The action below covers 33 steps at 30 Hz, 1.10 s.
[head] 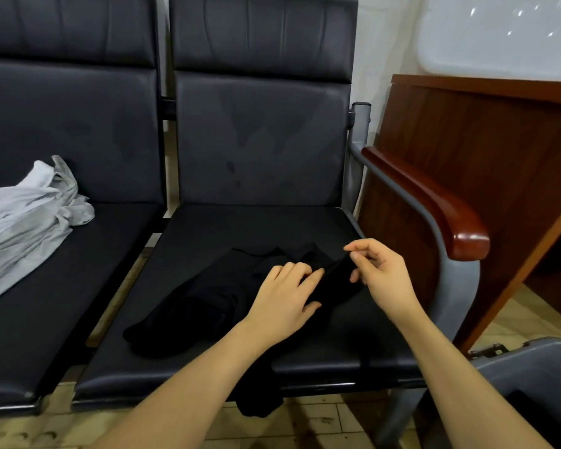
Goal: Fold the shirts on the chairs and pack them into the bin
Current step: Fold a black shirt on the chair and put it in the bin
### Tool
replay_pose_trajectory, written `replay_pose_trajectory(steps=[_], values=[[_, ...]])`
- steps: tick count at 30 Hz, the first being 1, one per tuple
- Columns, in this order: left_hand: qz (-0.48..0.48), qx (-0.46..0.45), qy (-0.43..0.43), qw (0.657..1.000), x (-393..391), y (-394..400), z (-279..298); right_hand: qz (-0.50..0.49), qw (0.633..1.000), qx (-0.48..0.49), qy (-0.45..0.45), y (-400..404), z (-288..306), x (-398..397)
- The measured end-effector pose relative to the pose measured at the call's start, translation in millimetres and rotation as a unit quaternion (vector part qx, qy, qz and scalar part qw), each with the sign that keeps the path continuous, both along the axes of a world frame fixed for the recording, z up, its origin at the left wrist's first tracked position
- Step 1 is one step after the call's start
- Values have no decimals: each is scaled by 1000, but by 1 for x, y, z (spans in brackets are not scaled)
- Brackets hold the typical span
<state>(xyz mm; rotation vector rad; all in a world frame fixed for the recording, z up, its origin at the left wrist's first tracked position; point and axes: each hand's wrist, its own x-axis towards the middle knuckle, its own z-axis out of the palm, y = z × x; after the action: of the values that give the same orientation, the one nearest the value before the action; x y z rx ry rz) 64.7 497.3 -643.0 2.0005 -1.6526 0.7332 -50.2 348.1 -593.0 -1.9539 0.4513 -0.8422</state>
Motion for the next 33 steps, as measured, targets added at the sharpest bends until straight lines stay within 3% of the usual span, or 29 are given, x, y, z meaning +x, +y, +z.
replay_pose_trajectory(steps=[4, 7, 10, 14, 19, 24, 29, 33], values=[[-32, 22, 46, 998, 0, -1, 0, 27, 999, 24, 9, -8, -6, -7], [-46, 30, 153, 987, 2, 4, 4, 67, 997, 25, 41, -10, -8, -12], [-51, 16, 239, 970, 8, 8, 9, 96, 990, -38, 96, -10, -10, -14], [-49, -19, 276, 960, 12, 12, 17, 70, 981, -134, 119, -7, -8, -12], [-28, -93, 309, 946, 11, 15, 33, 61, 969, -218, 97, 1, -5, -10], [-28, -145, 376, 915, 4, 19, 53, 22, 960, -278, 8, 11, 5, -5], [-8, -142, 341, 929, 6, 21, 55, 55, 987, -149, -22, 24, 20, -13], [-11, -118, 320, 940, 1, 25, 58, 75, 991, -103, -27, 25, 20, -16]])
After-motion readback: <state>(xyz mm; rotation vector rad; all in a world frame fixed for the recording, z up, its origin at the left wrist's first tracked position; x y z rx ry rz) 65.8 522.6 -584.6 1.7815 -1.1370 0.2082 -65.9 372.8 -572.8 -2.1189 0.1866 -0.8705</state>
